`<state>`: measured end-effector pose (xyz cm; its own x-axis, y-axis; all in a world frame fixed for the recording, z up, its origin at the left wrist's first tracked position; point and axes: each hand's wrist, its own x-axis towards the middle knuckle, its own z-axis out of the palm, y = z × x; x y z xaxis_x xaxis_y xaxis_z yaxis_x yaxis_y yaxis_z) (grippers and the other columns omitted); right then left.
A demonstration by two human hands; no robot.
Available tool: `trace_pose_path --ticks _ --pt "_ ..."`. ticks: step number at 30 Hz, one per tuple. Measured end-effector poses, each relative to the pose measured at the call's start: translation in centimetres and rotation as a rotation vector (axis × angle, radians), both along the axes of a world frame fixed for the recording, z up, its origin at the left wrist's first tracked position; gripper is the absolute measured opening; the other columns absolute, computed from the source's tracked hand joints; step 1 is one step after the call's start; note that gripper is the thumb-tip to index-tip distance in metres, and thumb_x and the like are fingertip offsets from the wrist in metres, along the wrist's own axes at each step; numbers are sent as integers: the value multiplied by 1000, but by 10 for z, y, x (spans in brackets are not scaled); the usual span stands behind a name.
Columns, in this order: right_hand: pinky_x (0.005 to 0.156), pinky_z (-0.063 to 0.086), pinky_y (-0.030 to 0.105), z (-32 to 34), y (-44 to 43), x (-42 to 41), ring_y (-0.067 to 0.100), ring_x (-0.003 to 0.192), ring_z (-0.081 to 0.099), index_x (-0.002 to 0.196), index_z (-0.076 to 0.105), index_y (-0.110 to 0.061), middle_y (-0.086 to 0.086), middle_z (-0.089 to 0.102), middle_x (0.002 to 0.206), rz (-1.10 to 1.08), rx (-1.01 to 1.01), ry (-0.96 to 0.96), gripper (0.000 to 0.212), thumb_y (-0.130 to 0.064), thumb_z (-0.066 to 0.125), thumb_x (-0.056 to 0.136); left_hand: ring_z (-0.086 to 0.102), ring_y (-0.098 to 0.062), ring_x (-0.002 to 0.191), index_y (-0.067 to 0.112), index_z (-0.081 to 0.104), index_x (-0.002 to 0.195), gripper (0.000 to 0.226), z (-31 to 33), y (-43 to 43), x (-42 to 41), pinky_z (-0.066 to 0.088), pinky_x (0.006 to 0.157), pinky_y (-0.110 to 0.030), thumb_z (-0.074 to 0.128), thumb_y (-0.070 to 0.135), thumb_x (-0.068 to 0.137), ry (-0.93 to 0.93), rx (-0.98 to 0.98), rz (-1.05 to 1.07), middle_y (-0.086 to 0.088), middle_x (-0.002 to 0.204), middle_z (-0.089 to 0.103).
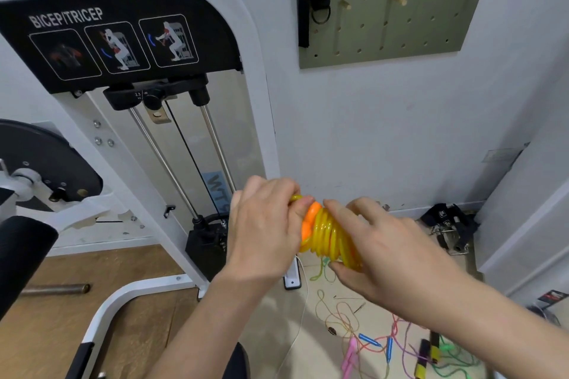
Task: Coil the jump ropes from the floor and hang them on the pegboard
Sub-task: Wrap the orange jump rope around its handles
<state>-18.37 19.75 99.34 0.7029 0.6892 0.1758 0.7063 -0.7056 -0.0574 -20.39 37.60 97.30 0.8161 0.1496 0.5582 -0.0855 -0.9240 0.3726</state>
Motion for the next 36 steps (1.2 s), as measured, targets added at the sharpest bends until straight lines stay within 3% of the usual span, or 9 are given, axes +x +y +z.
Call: trace_pose_path --ticks 3,6,11,14,17,27,31,33,36 --pt "37 32 28 -1 12 -4 28 47 60 111 58 -16 2 57 80 -32 -107 -103 68 -66 66 65 42 -21 86 16 58 76 35 3 -5 3 36 72 -34 41 42 93 168 101 52 2 83 47" --pt "39 1 20 -2 26 -1 23 32 51 74 63 -11 2 53 54 -47 -91 -185 60 -50 88 35 49 -22 95 11 62 73 46 2 -11 8 36 80 -35 36 40 98 433 -185 48 -1 84 50" --pt "40 12 15 -5 54 8 15 26 45 49 58 -13 -2 48 39 -38 13 -87 55 -33 88 7 53 -22 90 14 60 66 46 -1 -11 12 32 72 -32 35 34 100 465 -407 108 -2 84 53" --pt "39 29 18 2 70 11 20 46 63 71 65 -7 5 62 59 0 -18 -65 46 -29 89 38 53 -22 87 15 57 65 45 -1 -3 14 33 72 -33 36 33 100 406 -469 181 -2 86 57" --pt "60 36 29 -2 78 20 30 91 67 106 54 -10 8 65 99 16 31 24 23 -23 57 87 52 -20 79 14 54 60 44 0 1 12 34 69 -33 40 29 98 347 -468 212 0 80 52" --pt "63 38 29 5 93 42 35 93 64 102 57 -13 11 64 99 -24 139 189 20 -28 53 89 46 -18 69 17 40 49 47 8 14 17 27 58 -32 47 19 95 205 -421 115 1 70 42" --pt "65 47 33 10 83 45 30 87 63 96 51 -22 4 65 89 -120 286 280 34 -46 65 77 46 -17 66 15 45 51 43 20 22 23 32 60 -32 59 29 88 101 -474 -43 -2 68 42" --pt "69 54 36 14 73 53 21 83 64 109 48 -31 -4 65 90 -122 477 549 43 -42 71 75 48 -19 68 13 54 57 36 33 24 25 36 61 -30 60 40 81 24 -599 -179 -6 70 46" --pt "79 53 43 24 52 60 18 84 66 124 51 -34 -1 67 99 47 885 1292 50 -29 74 80 52 -14 71 21 63 62 31 56 26 29 41 65 -22 57 46 80 -11 -718 -390 1 70 52"
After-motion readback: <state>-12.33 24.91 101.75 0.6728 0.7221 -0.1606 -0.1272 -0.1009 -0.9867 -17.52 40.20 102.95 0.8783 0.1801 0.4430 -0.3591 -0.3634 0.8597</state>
